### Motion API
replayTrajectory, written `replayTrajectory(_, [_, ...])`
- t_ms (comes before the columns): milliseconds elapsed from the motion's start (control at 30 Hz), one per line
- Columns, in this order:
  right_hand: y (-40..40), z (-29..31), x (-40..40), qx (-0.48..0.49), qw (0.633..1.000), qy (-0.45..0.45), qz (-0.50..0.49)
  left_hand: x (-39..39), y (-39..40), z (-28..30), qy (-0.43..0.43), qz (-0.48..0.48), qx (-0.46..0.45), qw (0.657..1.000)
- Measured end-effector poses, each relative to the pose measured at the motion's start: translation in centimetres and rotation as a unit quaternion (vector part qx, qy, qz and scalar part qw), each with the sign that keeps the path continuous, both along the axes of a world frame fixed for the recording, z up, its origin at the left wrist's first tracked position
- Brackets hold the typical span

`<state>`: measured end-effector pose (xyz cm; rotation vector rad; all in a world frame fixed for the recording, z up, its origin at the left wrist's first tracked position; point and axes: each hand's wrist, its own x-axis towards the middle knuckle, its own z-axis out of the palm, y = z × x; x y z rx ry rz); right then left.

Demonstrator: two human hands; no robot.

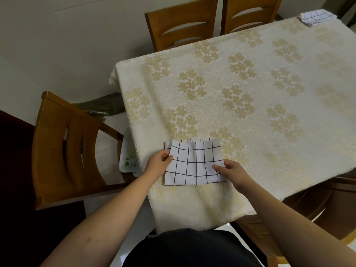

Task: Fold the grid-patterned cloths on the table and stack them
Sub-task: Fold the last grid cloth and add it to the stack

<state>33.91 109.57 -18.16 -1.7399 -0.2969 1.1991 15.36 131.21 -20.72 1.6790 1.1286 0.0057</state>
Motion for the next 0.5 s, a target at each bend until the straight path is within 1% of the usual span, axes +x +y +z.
replayTrajectory(100, [0.64,-0.07,0.18,0.007,1.0,-0.015,-0.023,-0.26,0.01,-0.12,0.012,0.017,0.013,1.0])
replayTrajectory(233, [1.05,-0.54,0.44,0.007,1.0,-0.013,-0.026,-0.52,0.15,-0.02,0.019,0.051,0.011,0.998])
replayTrajectory(300, [0.96,-0.31,0.56,0.011,1.0,0.0,0.0,-0.26,0.2,0.28,0.025,0.058,0.001,0.998])
replayTrajectory(433, [0.59,-0.27,0.78,-0.017,0.994,-0.019,0.11,-0.03,0.4,0.18,0.037,0.068,0.002,0.997])
replayTrajectory(500, [0.57,-0.67,0.79,-0.04,0.991,-0.048,0.115,0.0,0.47,-0.02,0.045,0.073,0.007,0.996])
